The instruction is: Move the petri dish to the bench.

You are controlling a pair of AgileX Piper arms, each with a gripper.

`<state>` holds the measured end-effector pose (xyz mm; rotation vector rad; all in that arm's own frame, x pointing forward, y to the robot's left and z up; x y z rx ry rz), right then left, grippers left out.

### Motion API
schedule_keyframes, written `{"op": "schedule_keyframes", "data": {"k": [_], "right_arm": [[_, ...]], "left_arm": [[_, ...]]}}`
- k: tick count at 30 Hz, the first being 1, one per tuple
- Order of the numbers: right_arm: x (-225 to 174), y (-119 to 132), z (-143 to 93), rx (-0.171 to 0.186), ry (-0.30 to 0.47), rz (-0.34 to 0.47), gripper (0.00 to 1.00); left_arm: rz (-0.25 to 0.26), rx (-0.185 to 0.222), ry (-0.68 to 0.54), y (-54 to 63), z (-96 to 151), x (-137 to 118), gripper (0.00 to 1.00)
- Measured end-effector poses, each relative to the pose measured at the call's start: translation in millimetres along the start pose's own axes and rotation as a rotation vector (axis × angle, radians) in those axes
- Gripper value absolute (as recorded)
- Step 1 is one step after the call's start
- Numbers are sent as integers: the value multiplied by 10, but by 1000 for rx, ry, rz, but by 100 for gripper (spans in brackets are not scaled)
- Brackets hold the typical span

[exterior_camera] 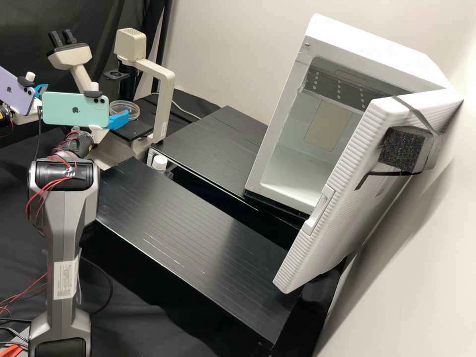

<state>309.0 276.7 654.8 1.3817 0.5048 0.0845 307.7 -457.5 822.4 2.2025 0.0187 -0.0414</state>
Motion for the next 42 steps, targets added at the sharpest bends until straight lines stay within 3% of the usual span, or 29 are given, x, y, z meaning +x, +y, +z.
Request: {"op": "schedule_keyframes", "data": {"k": [5,13,15,21,24,31,42], "right_arm": [[0,52,85,-10,14,19,100],[91,130,145,108,110,-3,100],[158,122,121,115,118,-2,100],[402,-76,145,89,102,-60,100],[532,-202,178,61,85,-96,100],[753,-256,215,79,58,-74,100],[964,-273,349,142,-30,-106,100]], "left_arm": [[0,0,0,0,0,0,100],[0,0,0,0,0,0,100],[0,0,0,0,0,0,100],[0,0,0,0,0,0,100],[-2,0,0,-2,0,0,100],[-8,-5,8,-7,-7,0,100],[-1,-5,7,-1,-6,0,100]]}}
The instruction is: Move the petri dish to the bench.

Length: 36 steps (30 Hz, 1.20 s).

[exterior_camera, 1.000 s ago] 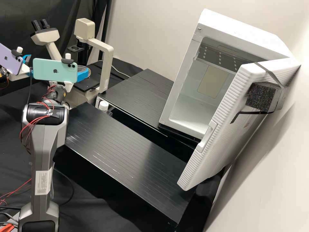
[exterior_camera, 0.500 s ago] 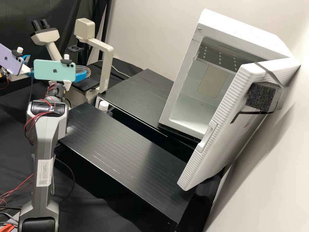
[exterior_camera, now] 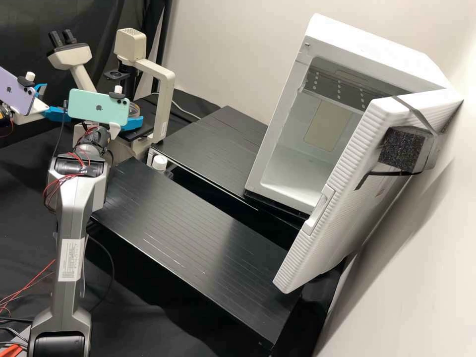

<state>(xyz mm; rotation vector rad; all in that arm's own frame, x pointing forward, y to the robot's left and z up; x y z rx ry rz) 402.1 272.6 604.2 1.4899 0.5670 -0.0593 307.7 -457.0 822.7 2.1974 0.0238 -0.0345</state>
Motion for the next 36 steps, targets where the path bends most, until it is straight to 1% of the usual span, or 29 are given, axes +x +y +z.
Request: {"op": "schedule_keyframes", "data": {"k": [1,6,7,11,14,16,17,18,21,29,32,36], "right_arm": [[11,-4,1,-12,-2,-2,100],[22,21,-23,-13,-19,14,100],[24,16,-21,-22,-27,15,100],[41,4,-24,-31,-61,23,100],[53,-14,-38,-63,-79,25,100],[62,-42,-42,-73,-91,23,100],[72,-64,-18,-85,-102,19,100],[81,-87,-24,-90,-109,17,100],[113,-125,-6,-97,-130,15,100],[191,-145,-9,-83,-177,23,100],[208,-141,-14,-109,-180,24,100],[227,-125,-33,-100,-192,16,100]], "left_arm": [[0,0,0,0,0,0,100],[0,0,0,0,0,0,100],[0,0,0,0,0,0,100],[0,0,0,0,0,0,100],[0,0,0,0,0,0,100],[0,0,0,0,0,0,100],[0,0,0,0,0,0,100],[0,0,0,0,0,0,100],[0,0,0,0,0,0,100],[0,0,0,0,0,0,100],[0,0,0,0,0,0,100],[0,0,0,0,0,0,100]]}}
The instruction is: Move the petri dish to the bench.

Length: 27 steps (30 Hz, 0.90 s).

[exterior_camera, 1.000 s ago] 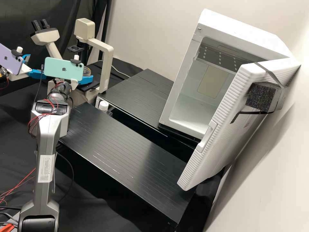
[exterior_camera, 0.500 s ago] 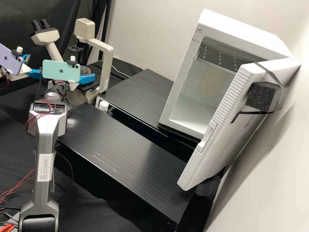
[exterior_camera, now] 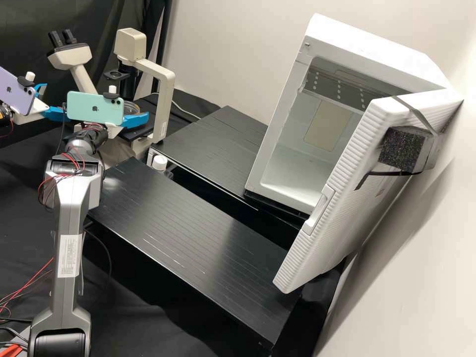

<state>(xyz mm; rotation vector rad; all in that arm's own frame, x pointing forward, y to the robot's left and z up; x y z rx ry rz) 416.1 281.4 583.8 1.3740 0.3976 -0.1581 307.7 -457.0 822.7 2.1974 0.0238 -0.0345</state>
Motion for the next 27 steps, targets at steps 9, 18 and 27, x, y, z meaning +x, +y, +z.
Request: {"op": "schedule_keyframes", "data": {"k": [9,18,27], "right_arm": [[72,-34,2,37,-43,-31,100],[110,-47,-11,74,-59,-49,100],[114,-43,-20,75,-63,-57,100]], "left_arm": [[0,0,0,0,0,0,100],[0,0,0,0,0,0,100],[0,0,0,0,0,0,100]]}}
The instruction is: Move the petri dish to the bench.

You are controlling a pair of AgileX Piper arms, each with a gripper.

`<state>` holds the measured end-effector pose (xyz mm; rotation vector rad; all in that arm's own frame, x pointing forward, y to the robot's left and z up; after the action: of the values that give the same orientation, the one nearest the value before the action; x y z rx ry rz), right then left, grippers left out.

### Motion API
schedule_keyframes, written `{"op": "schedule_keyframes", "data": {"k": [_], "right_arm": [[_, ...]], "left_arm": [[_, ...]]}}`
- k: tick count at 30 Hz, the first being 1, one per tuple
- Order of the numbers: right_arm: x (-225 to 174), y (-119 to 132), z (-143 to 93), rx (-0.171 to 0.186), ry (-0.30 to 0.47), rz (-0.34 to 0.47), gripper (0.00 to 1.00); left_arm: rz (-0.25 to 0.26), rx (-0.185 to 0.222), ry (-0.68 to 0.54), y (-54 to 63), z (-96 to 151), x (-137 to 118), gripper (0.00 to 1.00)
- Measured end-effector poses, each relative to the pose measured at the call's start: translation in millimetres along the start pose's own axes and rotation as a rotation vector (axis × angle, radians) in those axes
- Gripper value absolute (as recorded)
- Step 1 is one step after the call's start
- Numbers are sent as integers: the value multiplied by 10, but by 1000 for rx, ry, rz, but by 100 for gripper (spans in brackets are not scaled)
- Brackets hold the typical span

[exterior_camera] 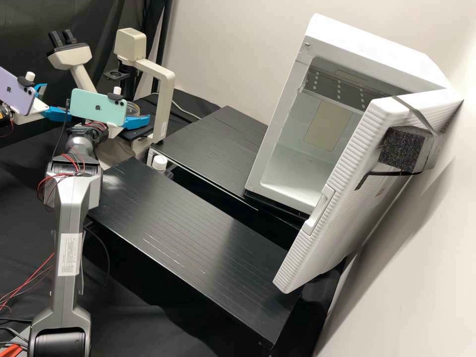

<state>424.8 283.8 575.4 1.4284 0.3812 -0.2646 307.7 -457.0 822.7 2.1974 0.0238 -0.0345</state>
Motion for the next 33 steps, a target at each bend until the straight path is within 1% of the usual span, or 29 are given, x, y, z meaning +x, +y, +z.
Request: {"op": "schedule_keyframes", "data": {"k": [1,19,24,33], "right_arm": [[0,-1,-1,0,1,-1,0],[26,-45,-7,1,20,-35,0],[26,-51,-12,-8,25,-42,0],[25,-66,-22,-7,37,-58,0]], "left_arm": [[0,0,0,0,0,0,100],[0,0,0,0,0,0,100],[0,0,0,0,0,0,100],[0,0,0,0,0,0,100]]}}
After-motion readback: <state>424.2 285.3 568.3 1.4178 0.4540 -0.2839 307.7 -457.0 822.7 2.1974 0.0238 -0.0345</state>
